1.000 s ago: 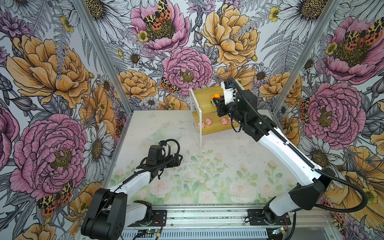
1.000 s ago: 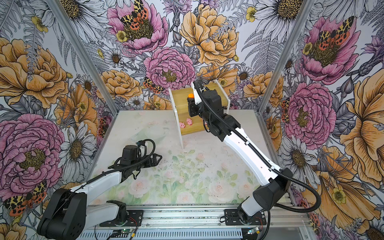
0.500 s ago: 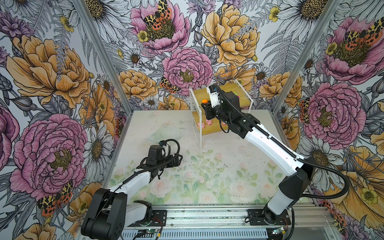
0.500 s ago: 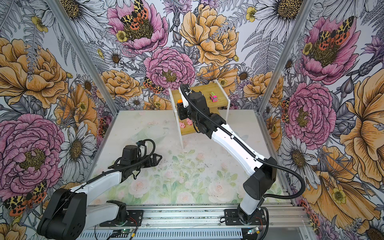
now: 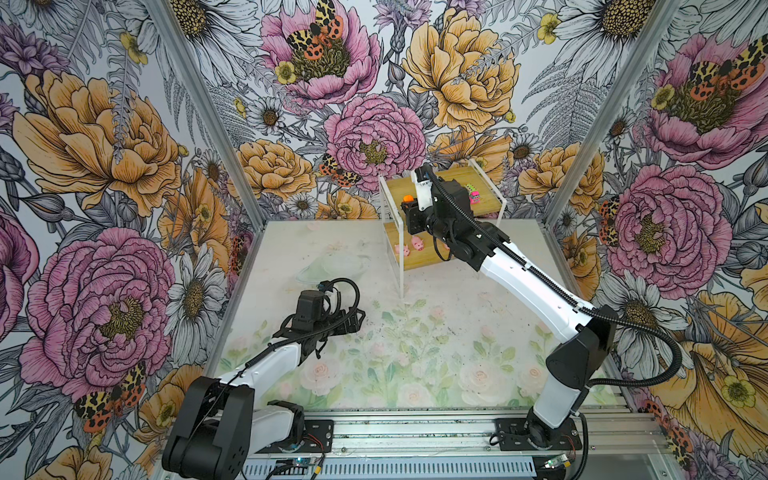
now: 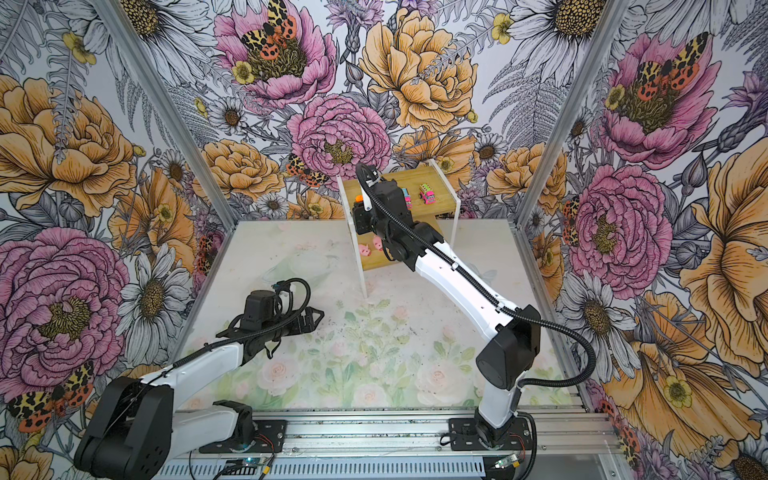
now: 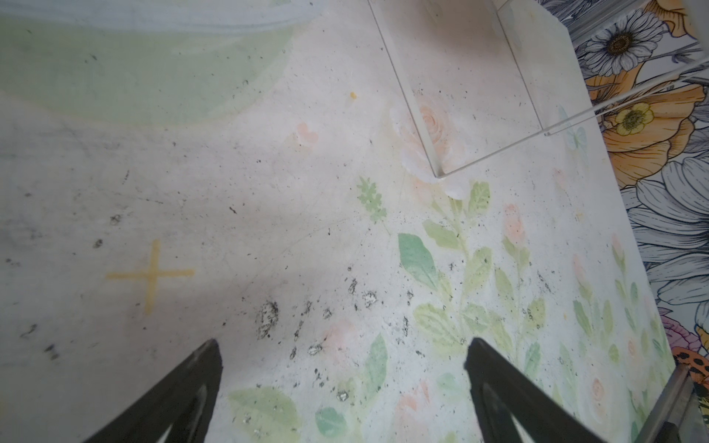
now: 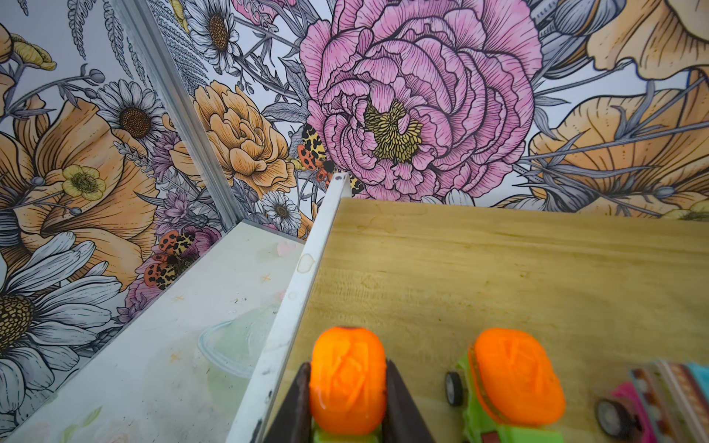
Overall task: Place and organize the plastic toys onto the shelf
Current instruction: 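Lower the truck beside the other orange-topped truck and open the right gripper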
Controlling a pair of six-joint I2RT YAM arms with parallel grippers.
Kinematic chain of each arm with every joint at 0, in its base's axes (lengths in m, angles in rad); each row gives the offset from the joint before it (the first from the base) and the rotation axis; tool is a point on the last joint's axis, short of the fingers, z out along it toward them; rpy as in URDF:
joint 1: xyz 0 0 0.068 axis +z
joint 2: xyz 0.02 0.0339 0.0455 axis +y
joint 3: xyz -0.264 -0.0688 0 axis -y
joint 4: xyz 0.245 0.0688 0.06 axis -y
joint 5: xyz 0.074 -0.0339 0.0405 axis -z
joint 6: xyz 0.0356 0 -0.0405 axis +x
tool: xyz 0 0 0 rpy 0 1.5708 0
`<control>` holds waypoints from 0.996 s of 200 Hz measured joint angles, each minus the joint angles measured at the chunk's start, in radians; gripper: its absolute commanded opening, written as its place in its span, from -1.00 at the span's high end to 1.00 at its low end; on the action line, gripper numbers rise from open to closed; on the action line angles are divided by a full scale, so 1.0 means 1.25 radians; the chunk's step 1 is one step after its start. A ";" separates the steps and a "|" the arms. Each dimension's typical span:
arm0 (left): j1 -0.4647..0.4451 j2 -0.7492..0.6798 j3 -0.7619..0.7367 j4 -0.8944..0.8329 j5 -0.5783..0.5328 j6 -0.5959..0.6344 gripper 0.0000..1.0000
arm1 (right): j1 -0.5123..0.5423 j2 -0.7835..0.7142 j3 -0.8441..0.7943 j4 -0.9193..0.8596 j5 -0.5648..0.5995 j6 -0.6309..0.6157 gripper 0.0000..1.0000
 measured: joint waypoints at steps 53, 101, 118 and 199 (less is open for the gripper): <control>0.000 0.000 0.000 0.001 0.000 0.000 -0.98 | -0.006 0.016 0.005 0.005 0.012 0.005 0.63; 0.000 0.000 0.000 0.001 0.000 0.000 -0.98 | -0.007 0.018 0.007 0.005 0.013 0.006 0.62; 0.000 0.000 0.000 0.001 0.000 0.000 -0.98 | -0.007 0.018 0.007 0.006 0.013 0.006 0.62; 0.000 -0.001 0.000 0.001 0.000 0.000 -0.97 | -0.007 0.018 0.007 0.006 0.018 0.006 0.60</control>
